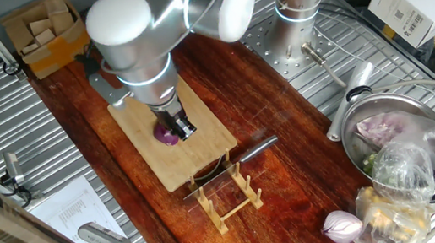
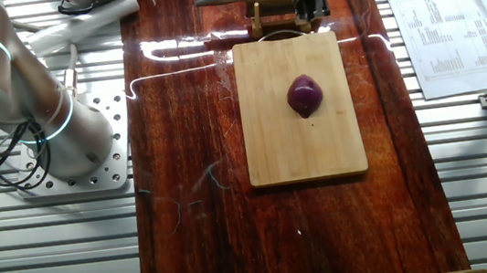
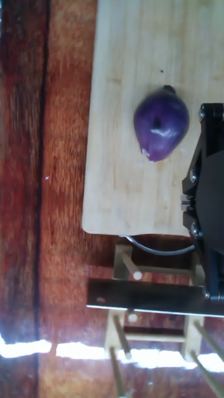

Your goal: Chop the onions

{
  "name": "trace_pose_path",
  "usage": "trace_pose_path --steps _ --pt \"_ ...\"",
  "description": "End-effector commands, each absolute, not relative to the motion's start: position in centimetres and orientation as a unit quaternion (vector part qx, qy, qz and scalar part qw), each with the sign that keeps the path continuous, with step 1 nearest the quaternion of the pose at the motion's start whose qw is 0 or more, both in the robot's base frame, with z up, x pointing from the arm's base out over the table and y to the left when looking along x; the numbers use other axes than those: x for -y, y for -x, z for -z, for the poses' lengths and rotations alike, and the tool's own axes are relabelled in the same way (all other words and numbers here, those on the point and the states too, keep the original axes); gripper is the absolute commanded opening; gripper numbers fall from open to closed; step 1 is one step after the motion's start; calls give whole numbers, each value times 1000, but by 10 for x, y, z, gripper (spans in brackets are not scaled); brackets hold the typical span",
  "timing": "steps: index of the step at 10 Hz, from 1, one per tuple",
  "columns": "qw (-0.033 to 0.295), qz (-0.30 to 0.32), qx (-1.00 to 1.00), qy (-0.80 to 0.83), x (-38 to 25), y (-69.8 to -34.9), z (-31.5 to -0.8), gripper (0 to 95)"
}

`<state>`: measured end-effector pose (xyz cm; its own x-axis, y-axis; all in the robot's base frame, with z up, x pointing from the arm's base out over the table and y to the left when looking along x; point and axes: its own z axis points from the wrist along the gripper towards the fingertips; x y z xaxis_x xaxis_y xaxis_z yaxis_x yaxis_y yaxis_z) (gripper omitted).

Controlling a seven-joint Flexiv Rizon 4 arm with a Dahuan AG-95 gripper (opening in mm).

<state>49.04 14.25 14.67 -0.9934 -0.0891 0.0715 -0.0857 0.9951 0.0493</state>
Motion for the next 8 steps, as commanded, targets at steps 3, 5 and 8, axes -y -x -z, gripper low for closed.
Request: trace_pose_path --steps 3,5,8 --pt "17 23 1000 4 -186 -469 -139 0" --pt "19 5 1000 -22 -192 -468 -138 0" --pt "12 21 999 -24 -192 -468 -138 0"
